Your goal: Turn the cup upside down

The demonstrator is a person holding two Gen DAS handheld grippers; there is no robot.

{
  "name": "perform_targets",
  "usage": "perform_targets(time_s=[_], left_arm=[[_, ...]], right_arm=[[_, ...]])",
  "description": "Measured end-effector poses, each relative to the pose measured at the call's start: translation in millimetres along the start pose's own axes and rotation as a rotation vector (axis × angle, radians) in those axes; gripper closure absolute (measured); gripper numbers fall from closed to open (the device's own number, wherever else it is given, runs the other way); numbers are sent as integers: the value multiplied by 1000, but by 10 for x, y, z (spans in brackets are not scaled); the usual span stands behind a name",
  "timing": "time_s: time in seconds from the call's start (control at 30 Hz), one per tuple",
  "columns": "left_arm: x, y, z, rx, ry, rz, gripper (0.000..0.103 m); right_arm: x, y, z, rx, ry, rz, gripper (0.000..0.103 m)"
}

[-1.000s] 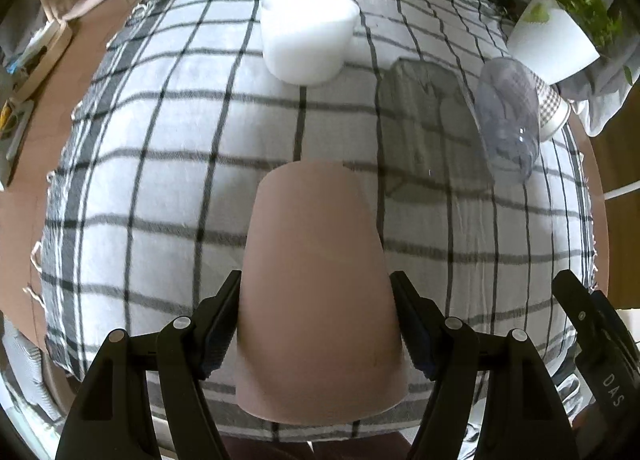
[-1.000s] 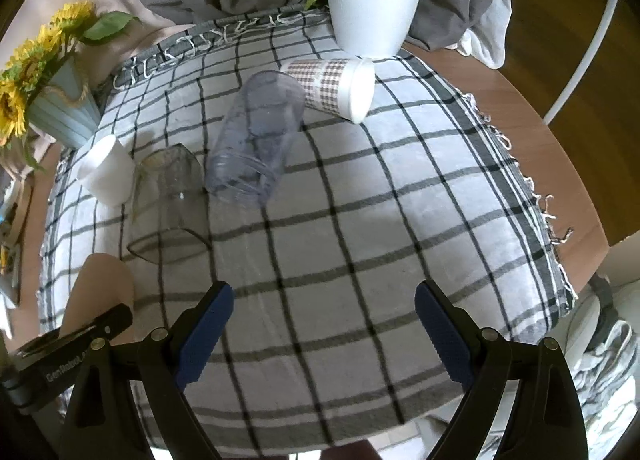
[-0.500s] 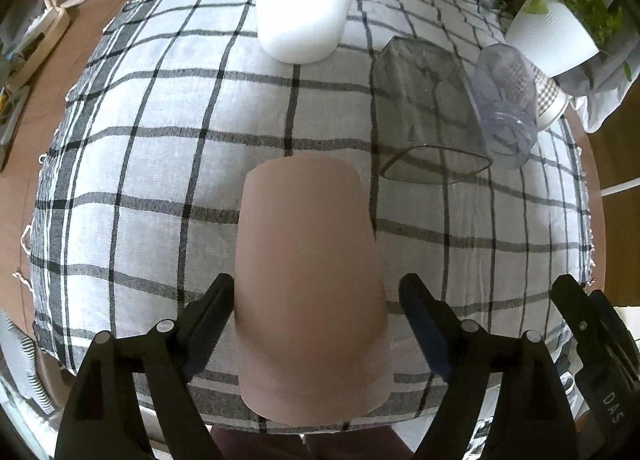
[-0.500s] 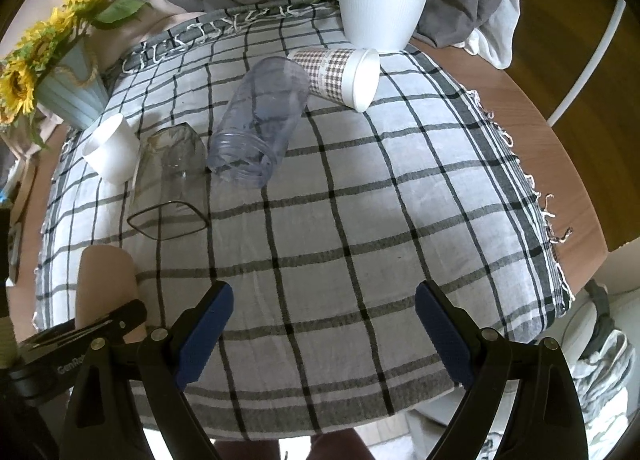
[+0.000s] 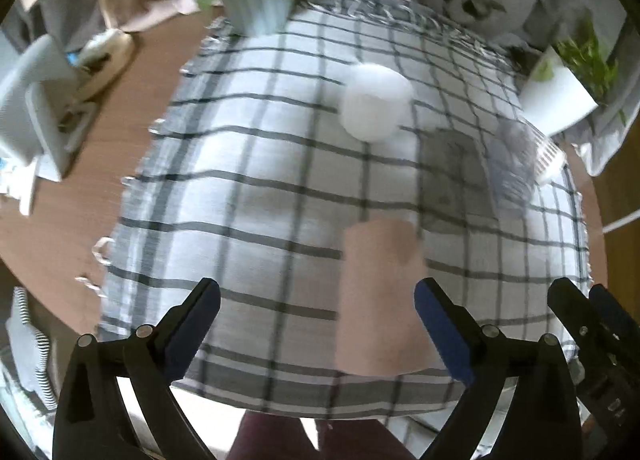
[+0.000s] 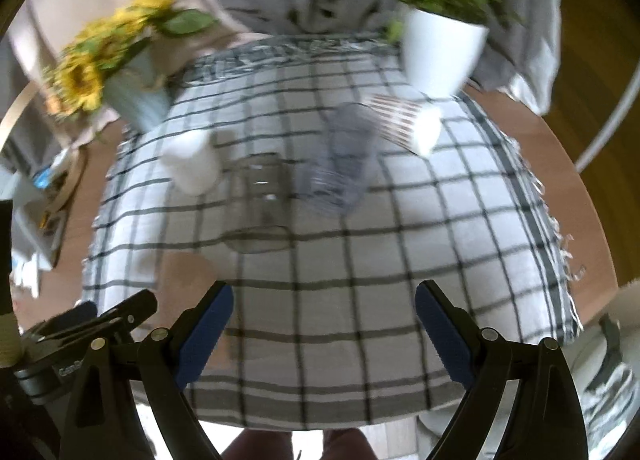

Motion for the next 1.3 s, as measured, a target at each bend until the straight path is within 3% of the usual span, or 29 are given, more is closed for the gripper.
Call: perform_targets(time_s=[0.43, 0.63, 0.7, 1.13, 1.3], left_arm=[[-722, -320, -192, 97, -113, -52, 0], [-859, -383, -6, 65, -149, -35, 0], [-863, -386, 66, 48, -144, -22, 0], [-937, -438, 374, -11, -154, 33, 0], [-983, -484, 438, -13, -163, 54, 0]], right_arm=[[-860, -292, 241, -71, -212, -126, 11], [-1135, -306, 586, -184, -278, -153, 11], [-1179, -294, 695, -226, -301, -146, 16], [-1340, -100, 1304, -431, -326, -117, 23], [-1386, -29, 1381, -457, -319, -105, 38]])
Point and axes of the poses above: each gripper's, at about its wrist camera, not at the fingertips, and z roughly the way its jaws point, x to its right, y to its underside, the point moved 10 cm from there along z, roughly the way its jaws point, and after that the axes turned 14 degrees about -z, right-handed, at the moved point
